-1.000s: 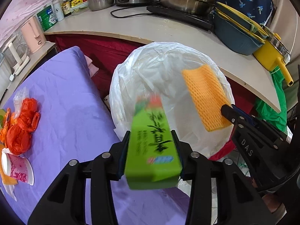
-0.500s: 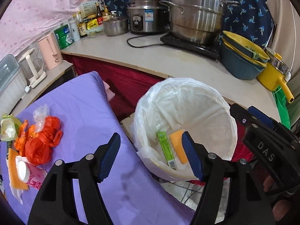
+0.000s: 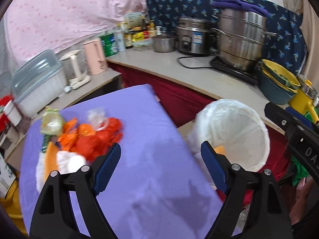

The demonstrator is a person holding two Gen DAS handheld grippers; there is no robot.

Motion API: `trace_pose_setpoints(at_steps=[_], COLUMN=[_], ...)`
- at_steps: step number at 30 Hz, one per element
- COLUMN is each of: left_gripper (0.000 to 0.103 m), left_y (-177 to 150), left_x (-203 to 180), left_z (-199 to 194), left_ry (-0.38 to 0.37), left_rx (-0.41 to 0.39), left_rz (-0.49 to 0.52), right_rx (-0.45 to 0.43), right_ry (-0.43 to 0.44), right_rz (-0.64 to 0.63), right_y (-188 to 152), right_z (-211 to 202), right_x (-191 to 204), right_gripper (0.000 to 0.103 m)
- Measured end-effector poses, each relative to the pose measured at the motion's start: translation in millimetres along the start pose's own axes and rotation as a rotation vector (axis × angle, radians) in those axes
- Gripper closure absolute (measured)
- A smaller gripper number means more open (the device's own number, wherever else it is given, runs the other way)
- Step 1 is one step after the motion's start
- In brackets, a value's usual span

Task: Collect trash
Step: 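Move both grippers back from the bin to the table, then grasp the pink paper cup with the right gripper while the left gripper grasps the long orange mesh strip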

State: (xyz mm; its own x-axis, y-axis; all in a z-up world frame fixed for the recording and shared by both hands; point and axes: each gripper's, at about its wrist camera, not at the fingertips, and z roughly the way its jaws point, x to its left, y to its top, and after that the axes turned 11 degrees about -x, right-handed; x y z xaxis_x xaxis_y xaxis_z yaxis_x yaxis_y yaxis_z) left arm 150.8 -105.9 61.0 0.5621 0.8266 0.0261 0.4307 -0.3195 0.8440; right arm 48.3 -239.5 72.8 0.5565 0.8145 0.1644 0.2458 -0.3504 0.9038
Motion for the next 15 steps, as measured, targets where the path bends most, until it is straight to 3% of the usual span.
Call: trace_pose_setpoints(at_steps=[7,15], left_gripper=[0.021,0.021], left_y=[-23,-67], left_x=[86,186], left_z=[-23,-41], left_ry=[0.149,0.308], left_rx=[0.038,0.104], left_rz=[-0.090,-0.197], right_rx=[0.050,0.139], right_ry=[0.116,0.239], right_rz=[-0.072,-0.149], right_y=[-21,-68], right_z=[-3,4], right_x=[73,156], right_gripper=[0.043,0.038])
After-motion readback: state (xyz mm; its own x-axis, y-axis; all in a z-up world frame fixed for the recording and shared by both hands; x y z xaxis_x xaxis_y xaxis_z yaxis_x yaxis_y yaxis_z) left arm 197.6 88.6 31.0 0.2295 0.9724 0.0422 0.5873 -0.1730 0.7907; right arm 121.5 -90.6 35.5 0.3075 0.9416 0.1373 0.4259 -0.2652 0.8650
